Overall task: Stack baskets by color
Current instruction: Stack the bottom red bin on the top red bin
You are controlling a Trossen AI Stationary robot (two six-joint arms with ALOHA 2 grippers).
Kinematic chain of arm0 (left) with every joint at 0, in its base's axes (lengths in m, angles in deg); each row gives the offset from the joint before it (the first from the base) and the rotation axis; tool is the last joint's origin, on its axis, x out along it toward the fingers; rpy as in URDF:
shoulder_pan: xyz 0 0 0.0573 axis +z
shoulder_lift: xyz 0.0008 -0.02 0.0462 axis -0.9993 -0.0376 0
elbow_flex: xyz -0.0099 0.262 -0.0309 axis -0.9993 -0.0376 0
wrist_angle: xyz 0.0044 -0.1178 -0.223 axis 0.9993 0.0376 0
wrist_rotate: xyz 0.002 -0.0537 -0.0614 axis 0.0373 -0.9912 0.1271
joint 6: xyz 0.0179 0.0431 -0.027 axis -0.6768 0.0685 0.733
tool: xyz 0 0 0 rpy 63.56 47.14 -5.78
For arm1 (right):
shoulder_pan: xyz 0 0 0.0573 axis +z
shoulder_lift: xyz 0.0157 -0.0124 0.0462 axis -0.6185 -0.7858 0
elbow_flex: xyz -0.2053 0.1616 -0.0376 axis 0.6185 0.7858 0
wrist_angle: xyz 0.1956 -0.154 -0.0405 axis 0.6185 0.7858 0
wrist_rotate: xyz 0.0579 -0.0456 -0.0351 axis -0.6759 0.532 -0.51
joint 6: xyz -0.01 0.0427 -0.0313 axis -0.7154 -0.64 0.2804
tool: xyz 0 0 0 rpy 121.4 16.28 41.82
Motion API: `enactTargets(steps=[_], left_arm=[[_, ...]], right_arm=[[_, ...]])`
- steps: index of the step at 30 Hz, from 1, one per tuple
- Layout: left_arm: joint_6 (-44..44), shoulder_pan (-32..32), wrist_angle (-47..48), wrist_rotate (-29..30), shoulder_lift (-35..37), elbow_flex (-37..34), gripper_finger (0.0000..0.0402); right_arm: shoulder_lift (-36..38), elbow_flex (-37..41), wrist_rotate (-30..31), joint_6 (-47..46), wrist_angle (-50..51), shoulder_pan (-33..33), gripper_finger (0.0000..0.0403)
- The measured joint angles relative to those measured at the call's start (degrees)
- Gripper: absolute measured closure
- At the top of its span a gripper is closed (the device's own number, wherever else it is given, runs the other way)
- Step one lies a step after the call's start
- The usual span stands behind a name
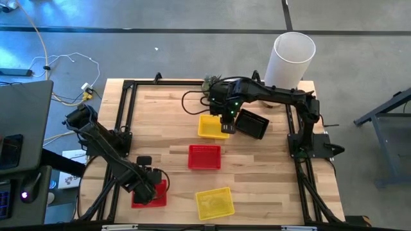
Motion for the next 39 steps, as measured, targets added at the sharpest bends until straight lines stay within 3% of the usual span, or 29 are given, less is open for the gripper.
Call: enactTargets(steps=[11, 15, 19, 21, 31, 39], left_arm=[[1.3, -0.1, -6.8, -2.0, 0.0, -5.7, 0.0274], [1.8, 0.0, -7.5, -4.4, 0.0, -6.4, 0.0315], [1.6, 0.1, -9.8, -3.1, 0.0, -7.3, 0.0382], [1.6, 0.2, -9.9, -2.7, 0.0, -7.3, 0.0395], [-3.1, 3.1, -10.0, 0.2, 1.4, -7.0, 0.0399], [-9.5, 8.9, -10.1, 7.4, 7.1, -6.9, 0.0401]], right_arm=[[0.0, 0.0, 2.6, -2.4, 0.5, 1.9, 0.0307], [0.0, 0.0, 2.8, -5.7, 2.3, 3.0, 0.0307], [0.0, 0.0, 3.1, -7.8, 3.7, 5.4, 0.0307], [0.0, 0.0, 4.8, -8.9, 4.8, 6.9, 0.0307], [0.0, 0.1, 16.5, -12.0, 5.6, 13.3, 0.0307], [0.0, 0.1, 18.0, -13.7, 8.9, 15.7, 0.0307]])
